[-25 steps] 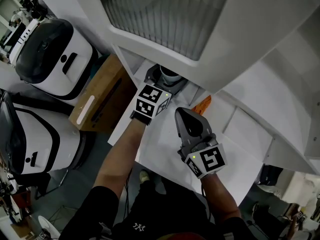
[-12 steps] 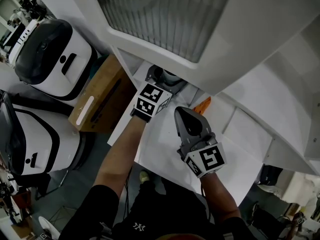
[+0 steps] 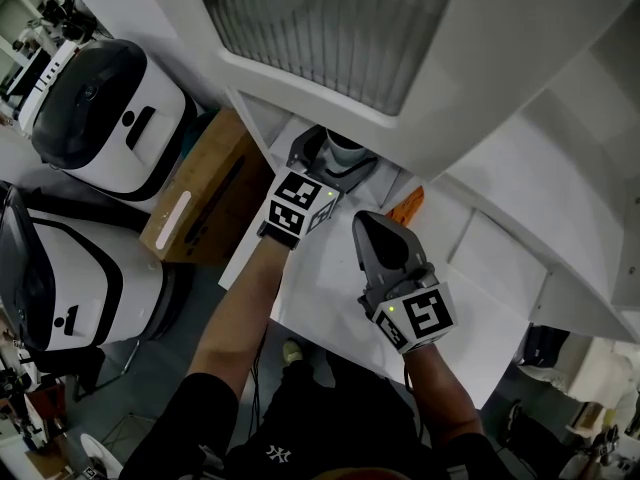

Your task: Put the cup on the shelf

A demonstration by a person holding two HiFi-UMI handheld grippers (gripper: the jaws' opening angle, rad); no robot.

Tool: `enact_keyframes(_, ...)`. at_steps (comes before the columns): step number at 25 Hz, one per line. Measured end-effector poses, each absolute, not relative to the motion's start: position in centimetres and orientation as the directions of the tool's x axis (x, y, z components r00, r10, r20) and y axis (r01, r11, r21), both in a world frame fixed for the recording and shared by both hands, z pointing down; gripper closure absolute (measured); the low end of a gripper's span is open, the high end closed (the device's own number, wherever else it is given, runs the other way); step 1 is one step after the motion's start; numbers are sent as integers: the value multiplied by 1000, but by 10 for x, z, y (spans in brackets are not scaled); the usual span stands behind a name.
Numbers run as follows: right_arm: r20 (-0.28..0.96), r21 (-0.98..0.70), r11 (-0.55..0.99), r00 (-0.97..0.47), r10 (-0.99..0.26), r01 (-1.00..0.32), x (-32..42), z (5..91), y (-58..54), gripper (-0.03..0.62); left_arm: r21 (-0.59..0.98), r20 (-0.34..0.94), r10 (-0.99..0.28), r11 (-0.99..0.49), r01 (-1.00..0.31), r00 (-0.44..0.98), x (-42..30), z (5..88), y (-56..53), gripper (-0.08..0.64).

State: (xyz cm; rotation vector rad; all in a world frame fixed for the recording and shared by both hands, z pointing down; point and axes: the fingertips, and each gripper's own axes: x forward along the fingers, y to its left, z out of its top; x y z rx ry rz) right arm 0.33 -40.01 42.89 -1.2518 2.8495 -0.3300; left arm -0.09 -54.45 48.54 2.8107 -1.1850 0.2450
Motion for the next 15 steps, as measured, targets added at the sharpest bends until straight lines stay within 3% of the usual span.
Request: enact_keyframes(15,57,-264,599,-632,-773,-756,-2,418,-359,578,106,180,-662,-722,-684,727,-34,466,-452,181)
